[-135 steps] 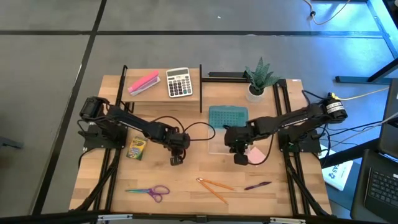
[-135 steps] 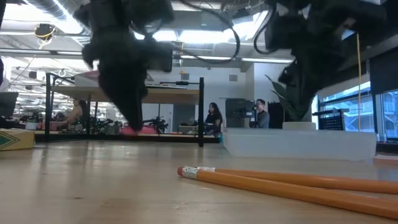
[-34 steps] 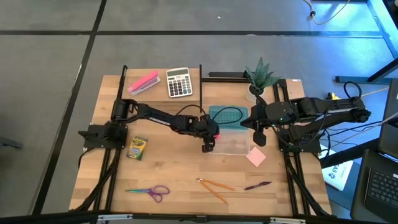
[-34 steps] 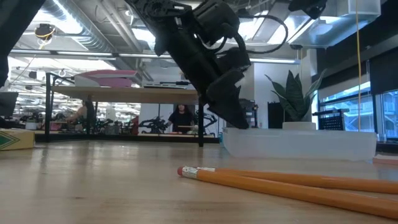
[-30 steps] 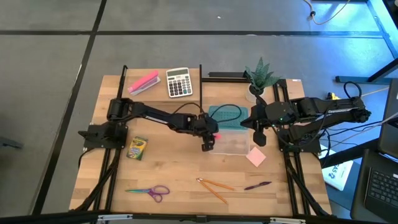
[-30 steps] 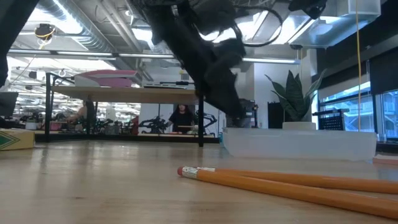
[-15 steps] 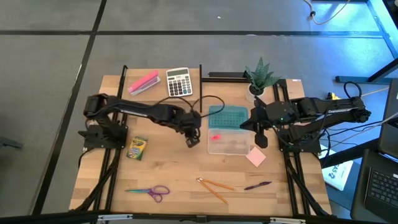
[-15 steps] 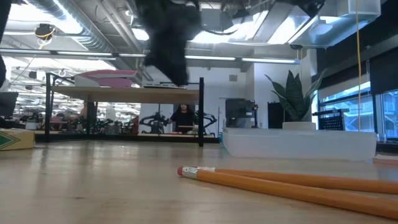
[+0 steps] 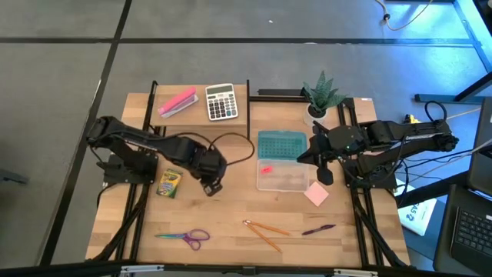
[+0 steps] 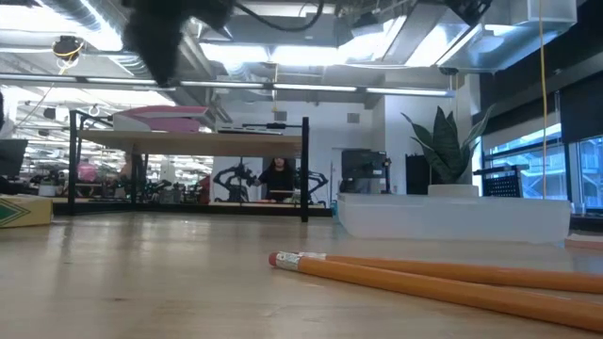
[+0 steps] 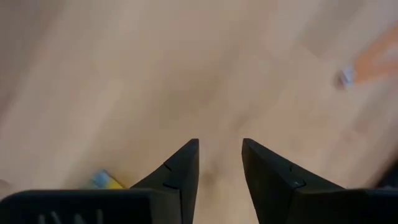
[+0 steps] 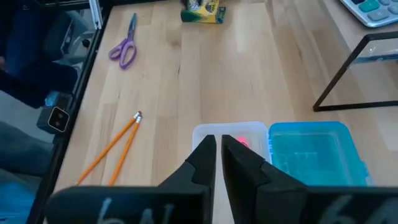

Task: Pack school essentials
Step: Put the scissor into the supply box

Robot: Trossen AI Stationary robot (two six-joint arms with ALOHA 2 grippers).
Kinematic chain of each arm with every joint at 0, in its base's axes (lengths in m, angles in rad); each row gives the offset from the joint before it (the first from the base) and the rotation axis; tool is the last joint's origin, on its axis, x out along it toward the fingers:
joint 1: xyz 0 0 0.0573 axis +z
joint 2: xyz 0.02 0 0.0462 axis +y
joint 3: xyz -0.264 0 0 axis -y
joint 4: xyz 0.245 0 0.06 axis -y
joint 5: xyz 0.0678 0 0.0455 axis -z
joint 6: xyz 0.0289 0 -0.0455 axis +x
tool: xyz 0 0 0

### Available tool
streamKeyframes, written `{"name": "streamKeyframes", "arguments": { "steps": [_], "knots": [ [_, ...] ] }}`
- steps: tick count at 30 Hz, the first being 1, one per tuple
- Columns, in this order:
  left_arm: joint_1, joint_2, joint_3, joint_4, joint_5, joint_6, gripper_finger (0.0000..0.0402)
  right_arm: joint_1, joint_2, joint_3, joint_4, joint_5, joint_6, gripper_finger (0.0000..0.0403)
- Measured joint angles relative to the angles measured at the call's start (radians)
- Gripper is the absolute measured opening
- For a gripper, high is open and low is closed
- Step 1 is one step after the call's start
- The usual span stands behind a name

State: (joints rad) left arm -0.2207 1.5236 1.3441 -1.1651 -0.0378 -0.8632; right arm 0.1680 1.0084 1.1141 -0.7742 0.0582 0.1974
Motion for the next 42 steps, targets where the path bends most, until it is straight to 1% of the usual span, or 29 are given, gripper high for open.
{"name": "streamKeyframes", "arguments": {
  "steps": [2, 4, 8, 13, 15, 20, 24, 31, 34, 42],
  "knots": [
    [-0.034, -0.002, 0.0, -0.016, 0.041, 0.006, 0.0114, 0.0, 0.0, 0.0, 0.0, 0.0, -0.013, 0.003],
    [-0.074, -0.003, 0.0, -0.013, 0.054, 0.024, 0.0114, 0.0, 0.0, 0.0, 0.0, -0.002, -0.038, 0.003],
    [-0.163, 0.0, 0.0, -0.005, 0.059, 0.084, 0.0114, 0.0, 0.0, 0.0, 0.0, -0.044, -0.074, 0.003],
    [-0.266, 0.001, 0.0, 0.029, 0.056, 0.08, 0.0114, 0.0, 0.0, 0.0, 0.0, -0.084, -0.079, 0.003],
    [-0.306, 0.001, 0.0, 0.054, 0.044, 0.081, 0.0114, 0.0, 0.0, 0.0, 0.0, -0.087, -0.079, 0.003],
    [-0.395, 0.011, 0.0, 0.091, -0.036, 0.05, 0.0114, 0.0, 0.0, 0.0, 0.0, -0.087, -0.079, 0.003],
    [-0.449, 0.043, 0.0, 0.112, -0.057, 0.028, 0.0114, 0.0, 0.0, 0.0, -0.001, -0.087, -0.076, 0.003],
    [-0.501, 0.145, 0.0, 0.185, -0.074, 0.027, 0.0114, 0.0, 0.0, 0.0, 0.004, -0.087, -0.076, 0.003],
    [-0.516, 0.197, 0.0, 0.187, -0.104, 0.026, 0.0114, 0.0, 0.0, 0.0, 0.005, -0.087, -0.075, 0.003],
    [-0.527, 0.312, 0.0, 0.195, -0.106, 0.032, 0.0114, 0.0, 0.0, 0.0, 0.006, -0.086, -0.073, 0.003]
  ]
}}
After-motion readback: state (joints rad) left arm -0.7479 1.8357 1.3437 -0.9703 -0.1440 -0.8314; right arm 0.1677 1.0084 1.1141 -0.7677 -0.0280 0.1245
